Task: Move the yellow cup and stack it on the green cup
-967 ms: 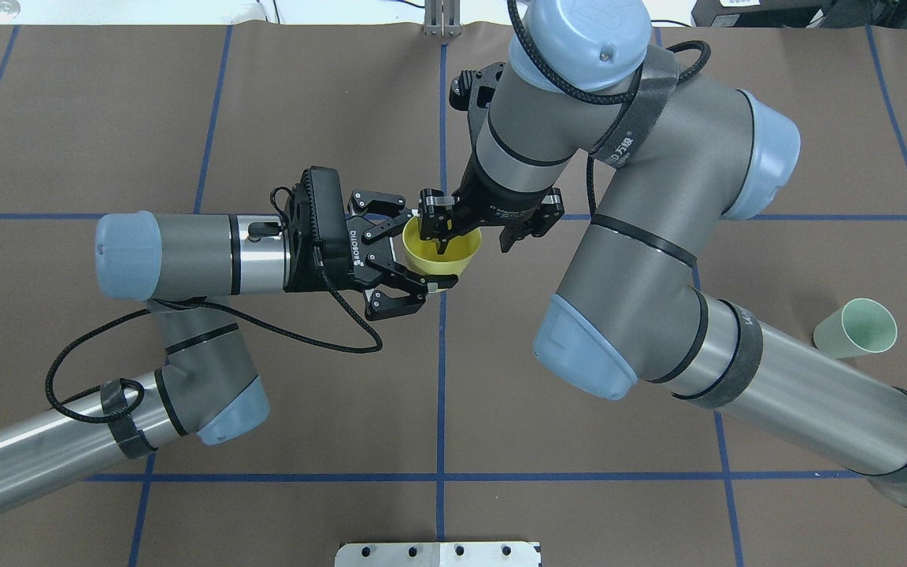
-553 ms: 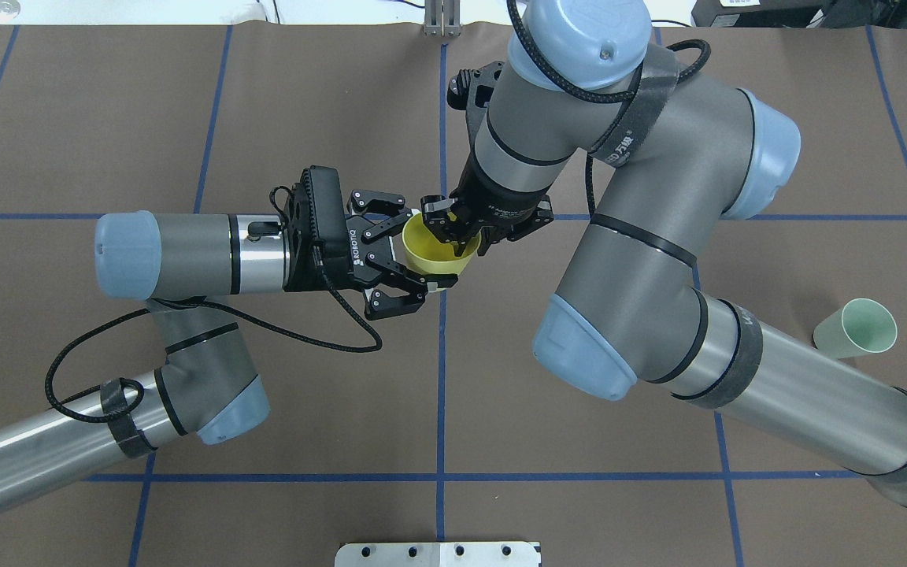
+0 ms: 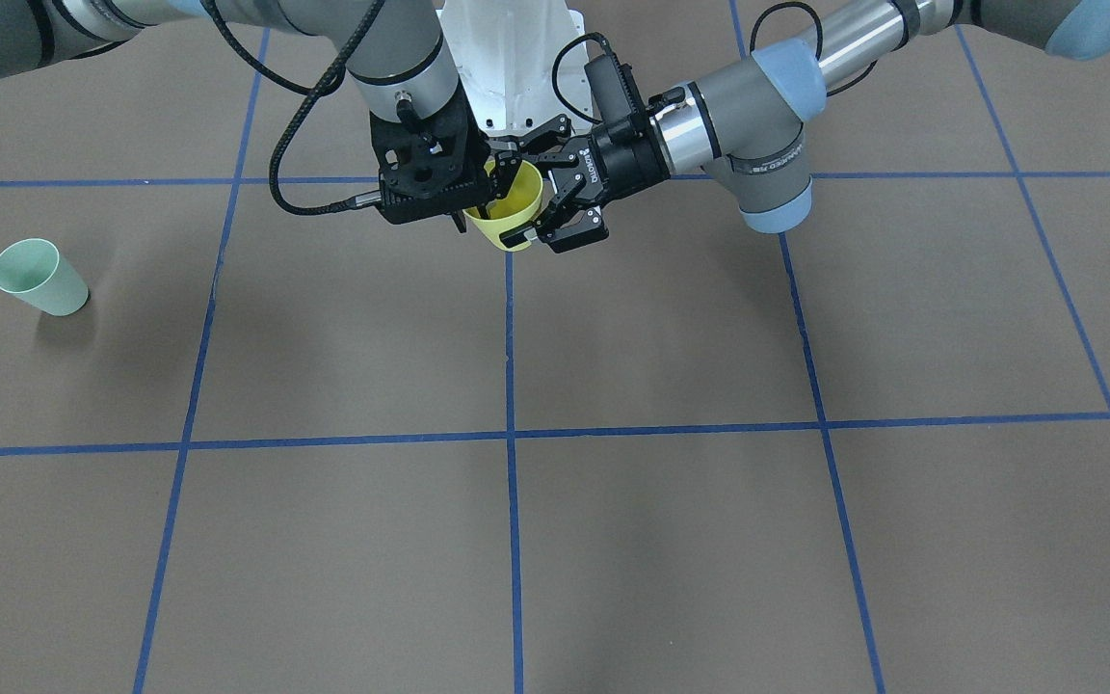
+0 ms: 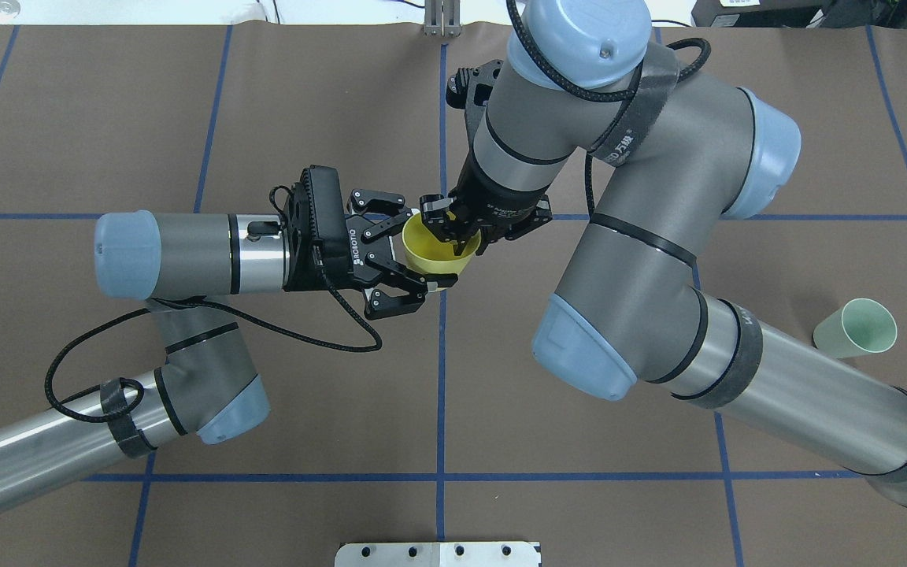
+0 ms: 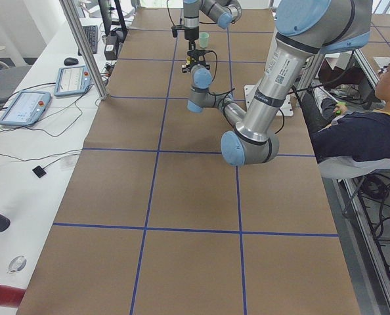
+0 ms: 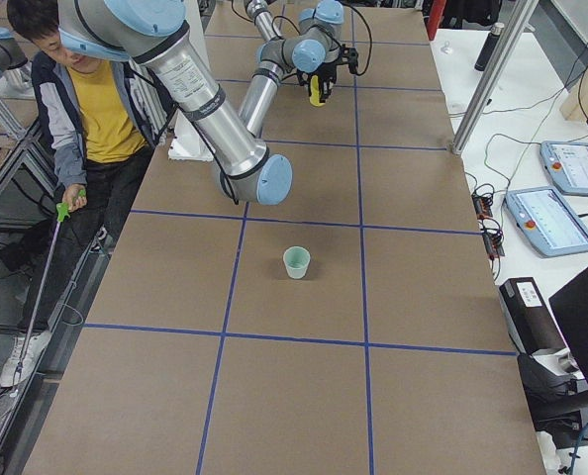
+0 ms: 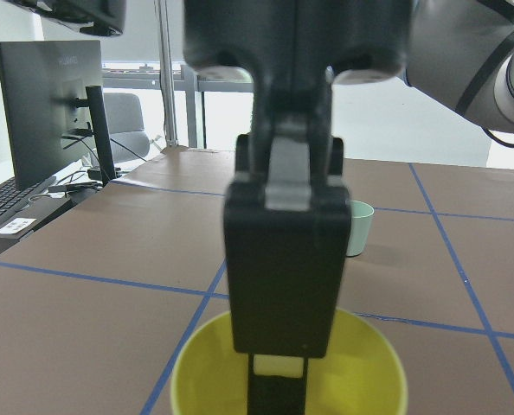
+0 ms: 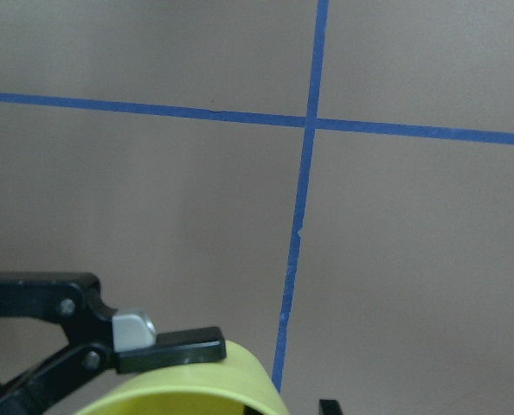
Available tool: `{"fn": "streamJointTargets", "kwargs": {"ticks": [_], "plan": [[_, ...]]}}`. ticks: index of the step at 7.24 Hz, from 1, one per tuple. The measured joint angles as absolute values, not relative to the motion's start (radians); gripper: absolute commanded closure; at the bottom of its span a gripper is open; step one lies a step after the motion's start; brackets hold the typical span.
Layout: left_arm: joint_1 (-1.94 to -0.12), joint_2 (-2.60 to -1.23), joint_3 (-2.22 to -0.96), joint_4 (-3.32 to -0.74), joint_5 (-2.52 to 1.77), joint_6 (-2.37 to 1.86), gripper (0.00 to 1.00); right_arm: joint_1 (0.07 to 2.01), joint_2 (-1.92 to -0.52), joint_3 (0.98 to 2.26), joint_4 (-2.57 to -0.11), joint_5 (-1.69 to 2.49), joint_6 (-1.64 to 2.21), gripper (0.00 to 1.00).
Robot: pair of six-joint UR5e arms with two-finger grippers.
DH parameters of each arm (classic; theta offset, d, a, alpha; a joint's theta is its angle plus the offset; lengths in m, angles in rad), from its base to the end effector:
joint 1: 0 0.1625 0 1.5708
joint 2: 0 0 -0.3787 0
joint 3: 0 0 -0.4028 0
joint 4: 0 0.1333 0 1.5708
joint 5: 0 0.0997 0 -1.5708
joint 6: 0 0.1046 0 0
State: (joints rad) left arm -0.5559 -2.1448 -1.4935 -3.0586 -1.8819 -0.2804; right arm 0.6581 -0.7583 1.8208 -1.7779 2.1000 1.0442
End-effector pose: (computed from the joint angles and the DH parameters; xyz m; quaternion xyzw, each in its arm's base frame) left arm 0.4654 -0.4084 0.1572 0.6085 0.5666 0.3150 0.4576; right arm -0.4290 -0.4334 0.0550 0.0261 -0.4650 -0.0505 0.8835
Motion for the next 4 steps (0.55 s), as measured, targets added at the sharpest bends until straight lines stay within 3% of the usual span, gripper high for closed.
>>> {"fn": "streamJointTargets", "kwargs": {"ticks": [1, 4], "plan": [[-0.556, -2.145, -1.493, -3.059, -1.88, -0.28, 0.0, 0.658, -0.758, 1.822, -1.778, 2.097, 1.045, 1.0], [-0.557, -2.147, -1.494, -3.059, -1.874, -0.301, 0.0, 0.658, -0.758, 1.827, -1.778, 2.096, 1.046, 1.0]]}}
